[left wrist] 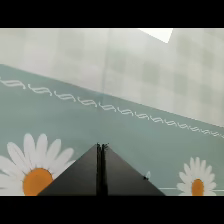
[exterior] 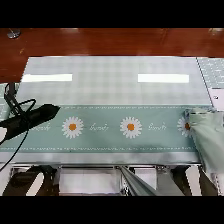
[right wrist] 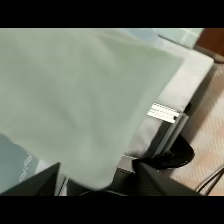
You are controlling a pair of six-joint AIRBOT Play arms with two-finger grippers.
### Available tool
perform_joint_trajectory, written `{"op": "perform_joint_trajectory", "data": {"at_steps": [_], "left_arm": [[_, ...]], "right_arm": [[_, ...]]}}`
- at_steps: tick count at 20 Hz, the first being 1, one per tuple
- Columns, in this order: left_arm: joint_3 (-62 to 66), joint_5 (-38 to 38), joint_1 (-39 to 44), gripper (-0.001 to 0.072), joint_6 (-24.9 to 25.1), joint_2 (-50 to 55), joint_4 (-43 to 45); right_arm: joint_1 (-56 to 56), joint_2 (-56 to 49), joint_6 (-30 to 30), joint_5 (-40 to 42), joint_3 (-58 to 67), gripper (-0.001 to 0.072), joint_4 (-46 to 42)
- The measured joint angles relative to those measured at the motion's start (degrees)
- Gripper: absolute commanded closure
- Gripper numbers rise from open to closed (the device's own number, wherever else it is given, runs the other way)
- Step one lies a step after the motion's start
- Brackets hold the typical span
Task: Fold the shirts.
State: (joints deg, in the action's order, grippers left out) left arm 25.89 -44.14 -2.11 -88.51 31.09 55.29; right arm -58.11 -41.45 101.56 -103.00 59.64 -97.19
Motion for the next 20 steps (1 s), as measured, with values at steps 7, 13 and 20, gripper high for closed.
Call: {"op": "perform_joint_trajectory", "data": {"at_steps": [7, 13, 20], "left_arm": [[18.3, 1.7, -7.3, 0.0685, 5.4, 7.0, 0.9], [46.6, -7.9, 4.4, 0.0686, 7.0, 23.7, 2.8], [46.7, -16.7, 13.3, 0.0684, -4.9, 39.1, 18.7]], "right_arm": [[9.3, -9.9, -4.1, 10.9, 13.3, 0.0672, 11.4], [40.2, -26.4, -9.9, 25.7, 30.9, 0.0673, 28.3], [65.7, -39.6, -8.9, 33.8, 20.2, 0.0673, 14.9]]}}
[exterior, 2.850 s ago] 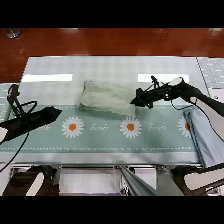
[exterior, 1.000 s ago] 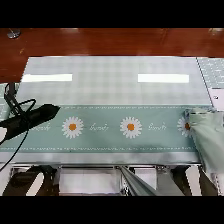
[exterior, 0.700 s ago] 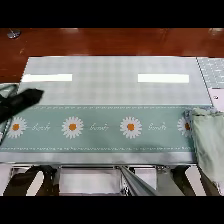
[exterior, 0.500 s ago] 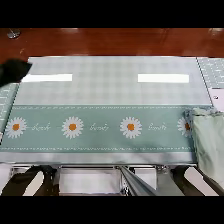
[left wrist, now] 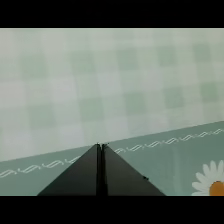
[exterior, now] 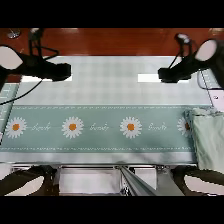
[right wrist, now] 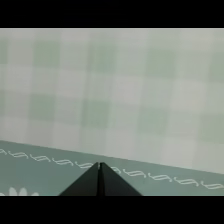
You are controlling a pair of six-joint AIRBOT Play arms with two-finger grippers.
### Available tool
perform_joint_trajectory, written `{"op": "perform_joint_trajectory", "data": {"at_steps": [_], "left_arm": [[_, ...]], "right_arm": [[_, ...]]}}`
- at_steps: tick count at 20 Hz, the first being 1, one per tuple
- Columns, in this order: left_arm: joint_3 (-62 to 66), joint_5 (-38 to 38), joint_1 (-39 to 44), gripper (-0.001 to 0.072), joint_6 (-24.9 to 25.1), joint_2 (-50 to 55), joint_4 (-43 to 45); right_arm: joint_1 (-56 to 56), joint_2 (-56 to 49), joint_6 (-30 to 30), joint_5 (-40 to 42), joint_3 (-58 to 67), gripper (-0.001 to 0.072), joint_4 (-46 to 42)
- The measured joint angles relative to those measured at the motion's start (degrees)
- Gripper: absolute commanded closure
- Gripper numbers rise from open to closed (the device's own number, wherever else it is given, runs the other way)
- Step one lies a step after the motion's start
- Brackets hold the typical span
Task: Fold the shirts.
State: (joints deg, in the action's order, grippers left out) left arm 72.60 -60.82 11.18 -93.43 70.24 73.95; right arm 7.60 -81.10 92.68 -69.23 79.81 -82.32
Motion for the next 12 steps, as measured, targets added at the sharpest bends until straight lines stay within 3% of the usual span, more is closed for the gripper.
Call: {"op": "perform_joint_trajectory", "data": {"at_steps": [12], "left_arm": [[-1.1, -5.2, -0.1, 0.0684, -2.6, 5.1, 3.5]], "right_arm": [[3.8, -3.8, 0.1, -1.6, -4.3, 0.0673, -4.1]]}}
